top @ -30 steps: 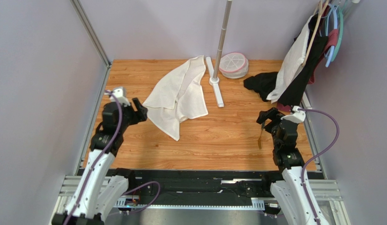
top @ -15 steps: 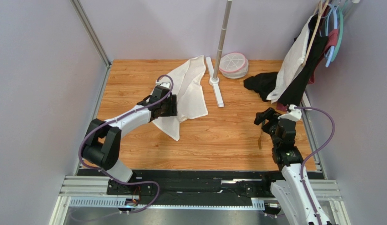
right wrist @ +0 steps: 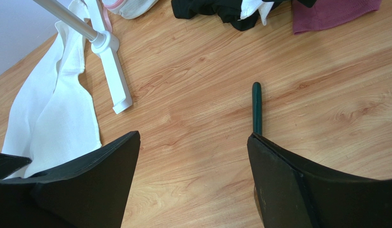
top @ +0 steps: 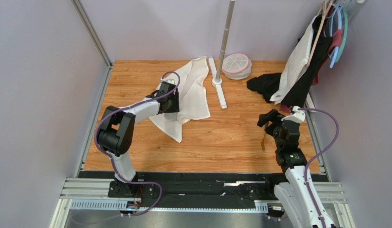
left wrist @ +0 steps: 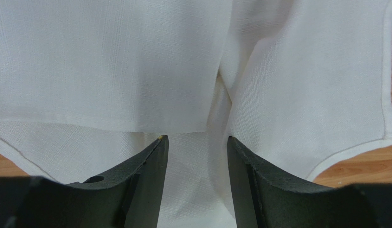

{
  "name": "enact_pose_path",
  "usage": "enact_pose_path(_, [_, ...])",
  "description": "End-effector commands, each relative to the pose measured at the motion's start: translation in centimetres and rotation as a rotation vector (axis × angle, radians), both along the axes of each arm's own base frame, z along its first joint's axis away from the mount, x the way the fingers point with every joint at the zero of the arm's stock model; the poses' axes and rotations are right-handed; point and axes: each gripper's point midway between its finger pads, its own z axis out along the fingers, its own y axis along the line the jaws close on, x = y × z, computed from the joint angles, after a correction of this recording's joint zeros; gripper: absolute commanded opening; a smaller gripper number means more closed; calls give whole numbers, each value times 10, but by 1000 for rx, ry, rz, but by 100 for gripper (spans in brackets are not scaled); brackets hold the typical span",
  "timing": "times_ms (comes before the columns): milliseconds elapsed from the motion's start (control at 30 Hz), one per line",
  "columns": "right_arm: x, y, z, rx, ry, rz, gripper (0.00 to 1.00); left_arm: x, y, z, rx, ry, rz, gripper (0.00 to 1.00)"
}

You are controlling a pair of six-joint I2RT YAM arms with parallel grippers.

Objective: Fold the napkin, place the utensils inside, and roll it up
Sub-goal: Flatten the napkin out

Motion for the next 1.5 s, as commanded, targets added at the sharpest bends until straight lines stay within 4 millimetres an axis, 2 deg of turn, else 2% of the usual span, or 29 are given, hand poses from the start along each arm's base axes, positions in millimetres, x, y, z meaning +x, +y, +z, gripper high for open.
enact_pose_path(0, [5, -1, 19, 8, -45, -8, 87, 10, 8, 4, -17, -23, 24, 56])
enact_pose_path(200, [6, 0, 16, 8, -33, -7, 87, 14, 2, -7, -15, 5, -8, 57])
enact_pose_path(500, [7, 0, 13, 10, -21, -4, 87, 23, 1, -8, -23, -14, 1, 56])
enact_pose_path(600, [8, 1, 11, 9, -13, -3, 87, 26, 1, -9, -51, -18, 13, 47])
enact_pose_path(633, [8, 0, 11, 10, -13, -5, 87, 27, 0, -8, -61, -24, 13, 40])
enact_pose_path(733, [9, 1, 10, 8, -10, -3, 87, 28, 2, -4, -66, -37, 30, 37])
enact_pose_path(833, [9, 1, 9, 8, -4, -3, 87, 30, 3, 9, -88, -87, 38, 24])
enact_pose_path(900, [9, 1, 7, 9, 1, -1, 87, 33, 5, 15, -94, -109, 38, 22])
enact_pose_path(933, [9, 1, 7, 8, 2, -1, 87, 35, 7, 17, -98, -117, 42, 15])
enact_pose_path(967, [10, 1, 8, 8, 3, 1, 87, 37, 8, 20, -106, -127, 44, 13])
enact_pose_path(1000, [10, 2, 7, 10, 5, 3, 87, 39, 9, 21, -115, -138, 51, 10])
enact_pose_path(1033, [10, 1, 7, 9, 8, 2, 87, 41, 13, 23, -131, -143, 59, 1])
enact_pose_path(1133, [10, 1, 7, 8, 10, 2, 87, 43, 16, 32, -186, -160, 77, 0])
enact_pose_path(1200, [10, 1, 7, 8, 10, 2, 87, 47, 28, 42, -230, -189, 122, 0])
enact_pose_path(1300, [10, 2, 7, 7, 10, 6, 87, 62, 46, 63, -324, -250, 172, 0])
enact_pose_path(1367, [10, 3, 6, 9, 12, 8, 87, 70, 54, 68, -383, -243, 194, 0])
enact_pose_path(1400, [10, 2, 7, 8, 10, 8, 87, 80, 70, 75, -401, -264, 225, 0])
enact_pose_path(1467, [10, 3, 5, 7, 15, 8, 87, 89, 81, 75, -448, -260, 258, 0])
